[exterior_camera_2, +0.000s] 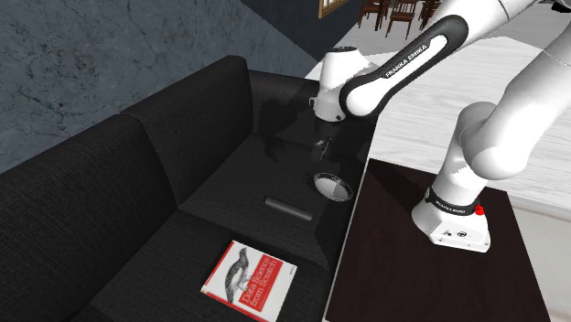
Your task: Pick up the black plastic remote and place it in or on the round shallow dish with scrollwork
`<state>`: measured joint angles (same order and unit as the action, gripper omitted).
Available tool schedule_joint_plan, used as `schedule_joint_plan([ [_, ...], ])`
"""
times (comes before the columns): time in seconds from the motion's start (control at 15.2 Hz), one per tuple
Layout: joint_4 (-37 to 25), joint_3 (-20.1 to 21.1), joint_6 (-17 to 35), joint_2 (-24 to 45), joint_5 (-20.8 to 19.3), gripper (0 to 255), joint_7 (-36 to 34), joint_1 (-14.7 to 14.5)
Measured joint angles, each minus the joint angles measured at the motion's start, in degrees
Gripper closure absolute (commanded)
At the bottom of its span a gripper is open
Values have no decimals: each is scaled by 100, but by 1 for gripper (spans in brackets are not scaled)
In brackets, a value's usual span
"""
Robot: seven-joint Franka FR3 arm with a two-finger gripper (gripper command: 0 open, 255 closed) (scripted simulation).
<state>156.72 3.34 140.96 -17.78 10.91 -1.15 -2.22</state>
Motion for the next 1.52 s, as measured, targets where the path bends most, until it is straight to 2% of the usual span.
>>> schedule_joint_plan([
  [0.46,-319,69,1596,1855,263,0,205,-119],
  [0.92,-1125,203,2822,3823,495,0,466,-89],
  [1.12,-1436,235,3148,4437,509,0,467,-117],
  [1.52,-1720,314,3511,5072,526,0,533,-47],
])
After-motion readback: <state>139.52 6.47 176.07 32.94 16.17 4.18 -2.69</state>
